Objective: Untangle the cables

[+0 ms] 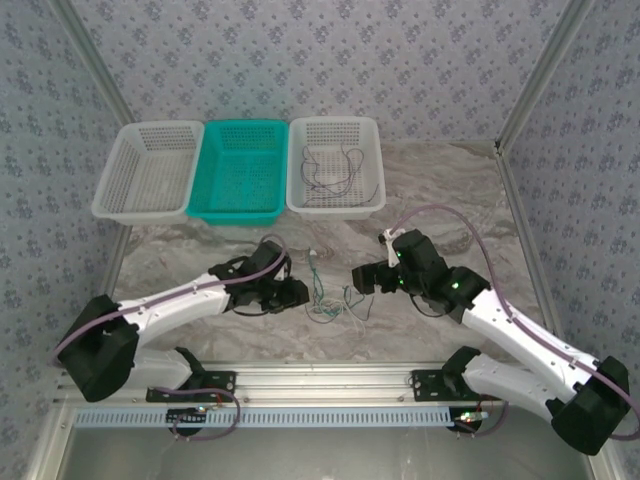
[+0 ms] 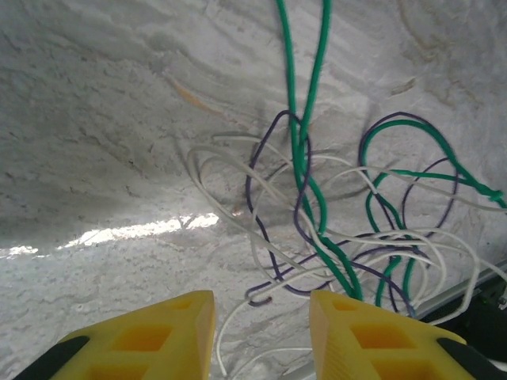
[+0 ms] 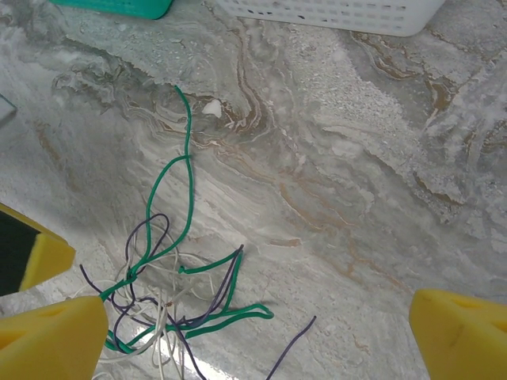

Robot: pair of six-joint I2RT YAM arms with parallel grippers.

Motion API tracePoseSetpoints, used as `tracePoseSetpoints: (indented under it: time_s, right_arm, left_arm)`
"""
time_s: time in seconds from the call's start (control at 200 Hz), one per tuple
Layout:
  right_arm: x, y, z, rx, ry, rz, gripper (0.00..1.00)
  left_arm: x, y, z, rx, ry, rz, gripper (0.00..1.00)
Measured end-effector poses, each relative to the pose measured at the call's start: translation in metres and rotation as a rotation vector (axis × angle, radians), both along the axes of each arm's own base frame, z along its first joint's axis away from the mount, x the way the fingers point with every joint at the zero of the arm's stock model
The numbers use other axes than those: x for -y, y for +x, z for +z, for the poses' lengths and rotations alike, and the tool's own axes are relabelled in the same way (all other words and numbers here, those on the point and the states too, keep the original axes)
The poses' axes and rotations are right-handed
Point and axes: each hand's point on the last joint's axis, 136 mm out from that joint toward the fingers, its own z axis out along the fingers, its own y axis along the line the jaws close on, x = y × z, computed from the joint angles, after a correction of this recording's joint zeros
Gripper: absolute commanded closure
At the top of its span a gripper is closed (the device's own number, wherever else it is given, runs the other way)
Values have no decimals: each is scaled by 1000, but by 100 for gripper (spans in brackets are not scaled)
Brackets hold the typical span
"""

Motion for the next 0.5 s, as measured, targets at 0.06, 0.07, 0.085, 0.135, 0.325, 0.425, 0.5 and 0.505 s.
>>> tracePoseSetpoints:
  time_s: [0.06,0.07,0.085,0.135,0.325,0.425,0.5,0.505]
  right_arm:
    - [2,0,1,3,0,-11,0]
    - [2,0,1,3,0,-12,0]
    - [3,0,2,5,1,-16,0]
    - [4,1,4,11,6,-27,0]
    - [14,-2,7,25,27,-78,0]
    - [16,-2,5,25,27,-87,0]
    - [12,-4,5,29,28,-60,0]
    - [12,-4,5,29,28,-58,0]
  left_arm:
    - [1,-1,-7,-17,4,-5,62]
    - [1,-2,-7,-19,3,-6,62]
    - [2,-2,-9,-24,4,-7,62]
    - [4,-2,-14,-37,7,-14,63]
    - [10,-6,-33,-93,17,-39,92]
    - [10,-7,-35,-94,25,-64,100]
    - [12,-5,-29,-83,29,-83,100]
    - [13,-5,-28,-82,29,-84,100]
